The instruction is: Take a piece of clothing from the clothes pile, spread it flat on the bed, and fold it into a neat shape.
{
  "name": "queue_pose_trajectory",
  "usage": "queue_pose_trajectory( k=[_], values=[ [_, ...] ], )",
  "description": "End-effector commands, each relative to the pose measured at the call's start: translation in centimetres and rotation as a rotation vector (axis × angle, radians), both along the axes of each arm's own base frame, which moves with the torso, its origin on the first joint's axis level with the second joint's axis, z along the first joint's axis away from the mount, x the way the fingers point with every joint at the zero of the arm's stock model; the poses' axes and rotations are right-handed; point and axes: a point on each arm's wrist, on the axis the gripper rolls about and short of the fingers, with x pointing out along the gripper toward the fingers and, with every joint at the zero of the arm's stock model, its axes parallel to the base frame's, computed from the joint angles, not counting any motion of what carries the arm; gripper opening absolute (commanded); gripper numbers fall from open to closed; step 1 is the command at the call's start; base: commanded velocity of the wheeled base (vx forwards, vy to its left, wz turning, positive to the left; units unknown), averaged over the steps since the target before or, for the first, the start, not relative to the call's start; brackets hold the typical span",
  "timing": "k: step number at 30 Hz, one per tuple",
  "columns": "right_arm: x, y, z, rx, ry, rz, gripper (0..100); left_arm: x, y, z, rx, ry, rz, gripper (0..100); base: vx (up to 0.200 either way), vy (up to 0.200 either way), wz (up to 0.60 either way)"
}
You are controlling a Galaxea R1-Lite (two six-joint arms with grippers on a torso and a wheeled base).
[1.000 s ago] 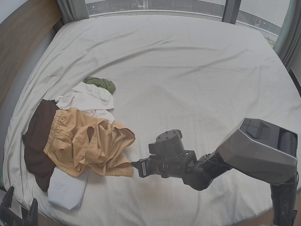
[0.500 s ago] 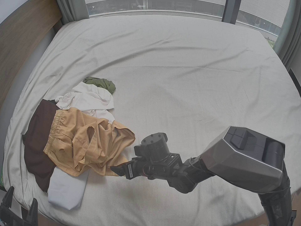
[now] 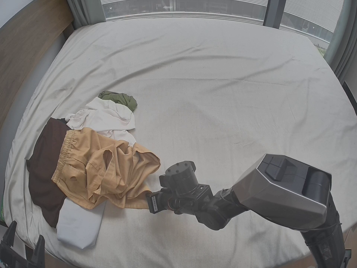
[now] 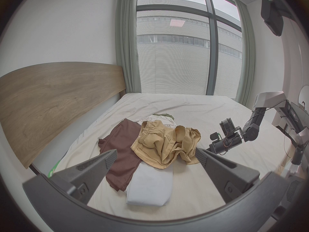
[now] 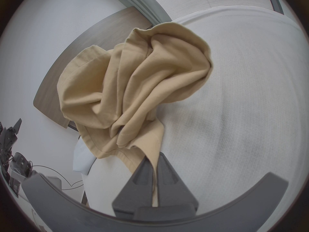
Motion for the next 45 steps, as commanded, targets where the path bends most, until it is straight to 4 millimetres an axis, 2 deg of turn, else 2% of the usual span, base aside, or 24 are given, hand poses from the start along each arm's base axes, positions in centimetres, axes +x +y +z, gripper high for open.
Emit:
queue_pose_trajectory(
  k=[1,6,16,33,45],
  values=[
    [-0.1,-0.3,0.0,-0.008,0.006,-0.005,0,0.0,0.0,-0.5,0.000,0.001,0.001,100,0.000,0.000,0.00],
    [-0.8,-1.4,1.5,-0.029,0.011,-0.029,0,0.0,0.0,-0.5,0.002,0.002,0.001,100,0.000,0.000,0.00],
    [-1.4,-3.9,1.9,-0.077,0.033,-0.081,0,0.0,0.0,-0.5,0.005,0.002,0.001,100,0.000,0.000,0.00],
    [-2.0,-11.0,3.9,-0.133,0.066,-0.231,0,0.0,0.0,-0.5,0.008,0.002,0.000,100,0.000,0.000,0.00],
    [-3.0,-13.0,4.0,-0.164,0.094,-0.268,0,0.0,0.0,-0.5,0.010,0.002,0.000,100,0.000,0.000,0.00]
  ],
)
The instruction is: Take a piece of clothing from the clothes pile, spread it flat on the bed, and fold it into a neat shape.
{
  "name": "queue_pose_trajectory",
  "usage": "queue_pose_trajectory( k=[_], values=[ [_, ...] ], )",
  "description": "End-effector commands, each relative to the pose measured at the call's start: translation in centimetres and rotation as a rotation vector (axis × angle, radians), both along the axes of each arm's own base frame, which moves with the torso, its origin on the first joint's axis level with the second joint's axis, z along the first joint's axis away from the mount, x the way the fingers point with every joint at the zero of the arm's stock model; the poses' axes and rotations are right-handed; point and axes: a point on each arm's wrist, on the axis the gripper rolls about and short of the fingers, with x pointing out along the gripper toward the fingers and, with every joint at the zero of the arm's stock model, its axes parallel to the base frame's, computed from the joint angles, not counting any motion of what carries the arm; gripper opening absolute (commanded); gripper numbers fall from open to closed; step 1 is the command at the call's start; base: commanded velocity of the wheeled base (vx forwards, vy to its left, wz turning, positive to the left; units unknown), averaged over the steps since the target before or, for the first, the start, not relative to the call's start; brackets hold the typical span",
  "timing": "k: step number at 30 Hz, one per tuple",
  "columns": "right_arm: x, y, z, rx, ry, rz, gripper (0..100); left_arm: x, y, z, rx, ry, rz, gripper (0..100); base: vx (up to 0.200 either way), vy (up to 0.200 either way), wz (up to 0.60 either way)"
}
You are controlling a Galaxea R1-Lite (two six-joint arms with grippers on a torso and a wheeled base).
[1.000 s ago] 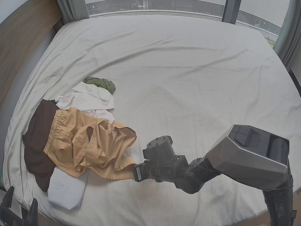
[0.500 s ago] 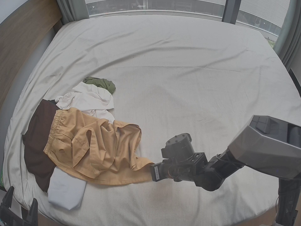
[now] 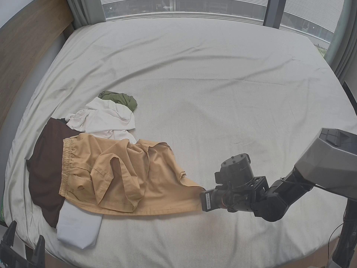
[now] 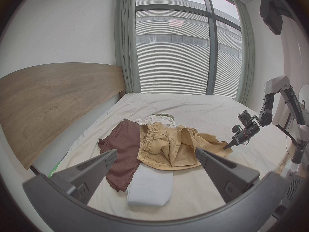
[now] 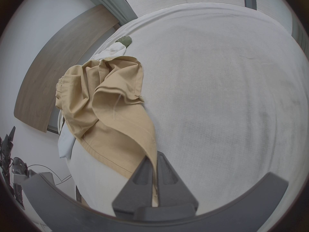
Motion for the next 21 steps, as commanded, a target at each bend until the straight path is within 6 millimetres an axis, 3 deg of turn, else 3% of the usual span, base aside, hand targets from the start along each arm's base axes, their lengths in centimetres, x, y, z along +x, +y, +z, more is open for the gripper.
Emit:
queue_pose_trajectory(
  k=[1,21],
  values=[
    [-0.6,-1.0,0.5,-0.004,0.006,-0.012,0,0.0,0.0,-0.5,0.000,0.001,0.001,100,0.000,0.000,0.00],
    [-3.6,-5.3,-0.1,-0.053,0.056,-0.072,0,0.0,0.0,-0.5,0.001,0.002,0.001,100,0.000,0.000,0.00]
  ],
)
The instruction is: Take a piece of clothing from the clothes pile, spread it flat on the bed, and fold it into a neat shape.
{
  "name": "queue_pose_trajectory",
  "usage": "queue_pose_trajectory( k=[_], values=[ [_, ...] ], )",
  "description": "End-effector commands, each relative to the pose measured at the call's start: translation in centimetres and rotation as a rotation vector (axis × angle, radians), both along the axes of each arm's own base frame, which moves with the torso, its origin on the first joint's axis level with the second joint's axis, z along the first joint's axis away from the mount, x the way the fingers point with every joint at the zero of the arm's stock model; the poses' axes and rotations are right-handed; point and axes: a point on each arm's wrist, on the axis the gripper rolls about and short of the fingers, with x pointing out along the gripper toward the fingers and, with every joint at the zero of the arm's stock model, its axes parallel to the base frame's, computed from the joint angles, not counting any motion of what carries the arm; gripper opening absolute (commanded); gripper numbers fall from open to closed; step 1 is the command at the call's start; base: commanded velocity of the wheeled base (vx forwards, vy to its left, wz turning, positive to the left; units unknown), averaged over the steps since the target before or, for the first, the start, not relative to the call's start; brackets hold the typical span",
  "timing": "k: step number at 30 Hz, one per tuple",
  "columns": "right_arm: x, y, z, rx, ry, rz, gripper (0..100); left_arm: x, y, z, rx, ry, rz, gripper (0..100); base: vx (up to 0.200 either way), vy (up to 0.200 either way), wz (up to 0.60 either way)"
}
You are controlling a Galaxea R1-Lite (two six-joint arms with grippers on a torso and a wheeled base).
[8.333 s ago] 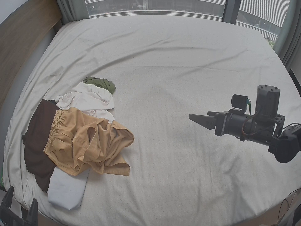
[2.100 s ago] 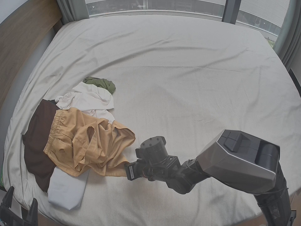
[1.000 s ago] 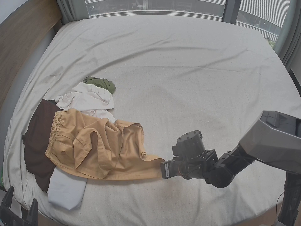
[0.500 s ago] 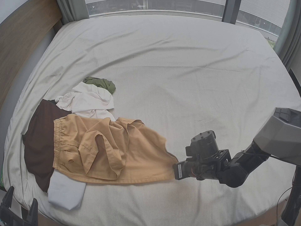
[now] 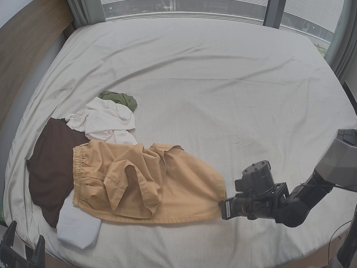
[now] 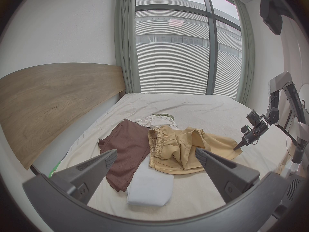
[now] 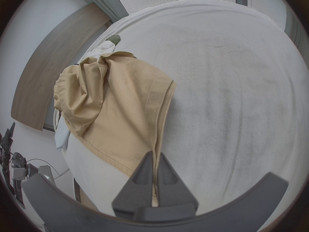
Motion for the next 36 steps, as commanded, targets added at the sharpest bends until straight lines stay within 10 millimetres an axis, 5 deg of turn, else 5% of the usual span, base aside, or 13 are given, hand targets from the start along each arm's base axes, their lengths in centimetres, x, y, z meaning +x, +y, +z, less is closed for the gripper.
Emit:
queue_pose_trajectory(
  k=[1,36],
  values=[
    [-0.6,-1.2,0.0,-0.005,0.005,-0.020,0,0.0,0.0,-0.5,0.000,0.001,0.001,100,0.000,0.000,0.00],
    [-4.3,-8.9,0.3,-0.046,0.059,-0.188,0,0.0,0.0,-0.5,0.003,0.002,0.001,100,0.000,0.000,0.00]
  ],
)
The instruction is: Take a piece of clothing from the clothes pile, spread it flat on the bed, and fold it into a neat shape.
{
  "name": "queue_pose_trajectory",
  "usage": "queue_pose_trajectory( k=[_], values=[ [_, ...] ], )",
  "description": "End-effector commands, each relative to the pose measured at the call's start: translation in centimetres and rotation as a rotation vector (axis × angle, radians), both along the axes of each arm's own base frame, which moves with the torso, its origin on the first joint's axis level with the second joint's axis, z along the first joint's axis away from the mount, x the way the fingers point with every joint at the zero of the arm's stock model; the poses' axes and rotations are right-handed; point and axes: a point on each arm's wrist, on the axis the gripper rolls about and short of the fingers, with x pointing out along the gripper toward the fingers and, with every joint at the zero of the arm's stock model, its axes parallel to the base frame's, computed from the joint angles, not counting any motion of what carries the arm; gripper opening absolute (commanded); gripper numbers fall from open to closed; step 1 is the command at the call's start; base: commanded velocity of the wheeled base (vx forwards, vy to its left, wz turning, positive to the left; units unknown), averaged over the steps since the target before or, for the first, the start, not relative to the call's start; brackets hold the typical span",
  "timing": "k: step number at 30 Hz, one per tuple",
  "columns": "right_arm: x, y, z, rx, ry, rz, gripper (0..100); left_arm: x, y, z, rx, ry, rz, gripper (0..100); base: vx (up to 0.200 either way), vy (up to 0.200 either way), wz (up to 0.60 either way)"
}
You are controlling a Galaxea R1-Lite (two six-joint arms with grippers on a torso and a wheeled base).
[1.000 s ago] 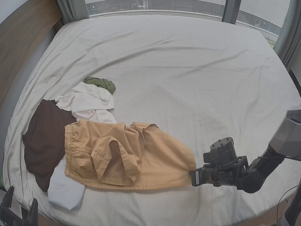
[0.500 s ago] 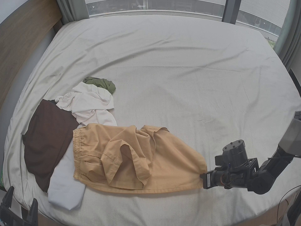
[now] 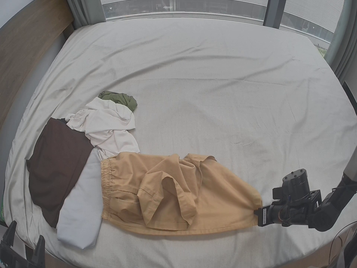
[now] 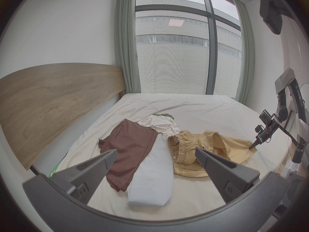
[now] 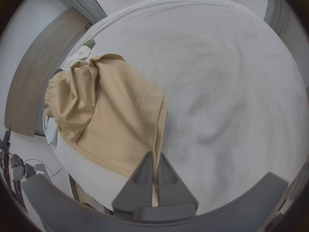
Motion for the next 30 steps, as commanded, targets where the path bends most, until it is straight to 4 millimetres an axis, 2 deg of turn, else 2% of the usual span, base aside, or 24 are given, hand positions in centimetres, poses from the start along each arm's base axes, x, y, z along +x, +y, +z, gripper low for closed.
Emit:
queue_pose_trajectory(
  k=[1,21,30],
  values=[
    [-0.4,-1.0,0.1,-0.008,0.006,-0.023,0,0.0,0.0,-0.5,0.001,0.001,0.001,100,0.000,0.000,0.00],
    [-2.7,-4.3,-1.2,-0.039,0.057,-0.109,0,0.0,0.0,-0.5,0.001,0.001,0.001,100,0.000,0.000,0.00],
    [-3.1,-4.7,-1.2,-0.044,0.062,-0.119,0,0.0,0.0,-0.5,0.001,0.001,0.001,100,0.000,0.000,0.00]
  ],
)
